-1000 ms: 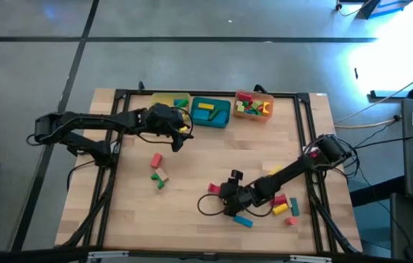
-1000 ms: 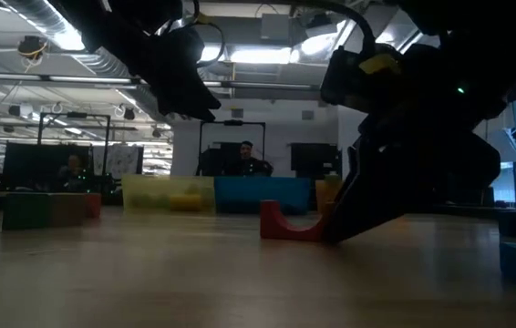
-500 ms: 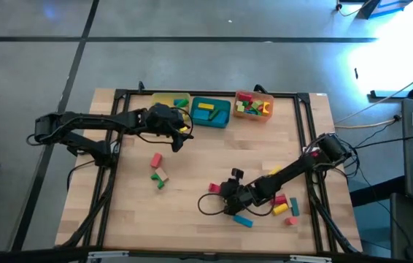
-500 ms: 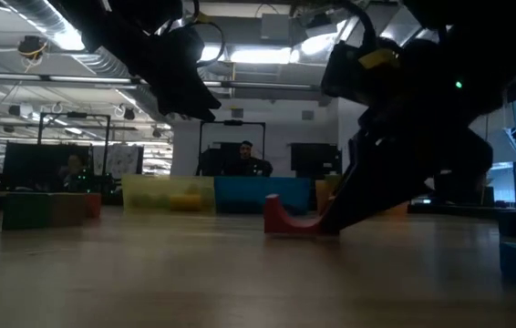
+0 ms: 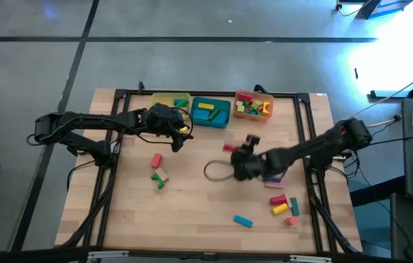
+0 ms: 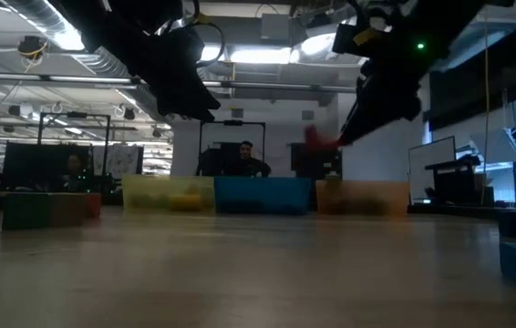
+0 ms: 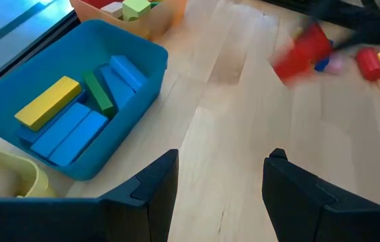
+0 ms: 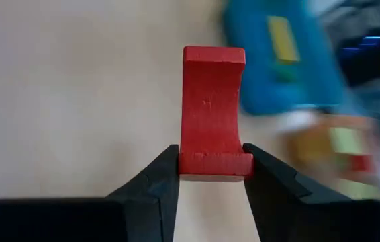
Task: Sort blocks by size
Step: Put the red arch block into the orange bin, then put the blue rectangle block into the blue bin
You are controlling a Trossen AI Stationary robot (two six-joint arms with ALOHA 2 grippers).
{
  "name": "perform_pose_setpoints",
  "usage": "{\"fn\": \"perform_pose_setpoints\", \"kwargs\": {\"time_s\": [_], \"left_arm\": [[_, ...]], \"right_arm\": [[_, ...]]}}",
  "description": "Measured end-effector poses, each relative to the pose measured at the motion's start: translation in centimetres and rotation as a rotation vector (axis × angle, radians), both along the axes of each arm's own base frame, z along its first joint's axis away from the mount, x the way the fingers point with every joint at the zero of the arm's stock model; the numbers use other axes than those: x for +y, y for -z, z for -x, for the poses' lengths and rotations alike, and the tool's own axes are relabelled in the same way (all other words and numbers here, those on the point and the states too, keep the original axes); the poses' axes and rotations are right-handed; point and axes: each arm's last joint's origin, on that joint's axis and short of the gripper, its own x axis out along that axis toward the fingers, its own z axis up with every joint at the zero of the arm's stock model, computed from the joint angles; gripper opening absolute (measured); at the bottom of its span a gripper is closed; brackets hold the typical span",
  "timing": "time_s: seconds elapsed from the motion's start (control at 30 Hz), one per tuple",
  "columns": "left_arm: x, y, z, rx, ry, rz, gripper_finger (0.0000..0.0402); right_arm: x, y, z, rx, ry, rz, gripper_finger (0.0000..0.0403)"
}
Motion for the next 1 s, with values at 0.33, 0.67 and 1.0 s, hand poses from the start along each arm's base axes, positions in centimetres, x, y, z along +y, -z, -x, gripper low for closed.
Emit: {"fn": "perform_pose_setpoints", "kwargs": {"time_s": [0.33,0.67,1.0], "left_arm": [[-0.3,0.0,-0.1,-0.019,-0.048,0.081,0.0182],[-1.5,0.0,-0.3,-0.015,0.0,0.081,0.0182],[-1.7,0.0,-0.4,-0.015,0.011,0.081,0.0182]], "right_arm": [[-11.3,-1.9,1.7,0.23,0.212,0.182,0.0137],[-19.4,-1.6,4.4,0.302,0.388,0.067,0.0155],[-21.9,-1.5,5.5,0.263,0.443,-0.012,0.023]]}}
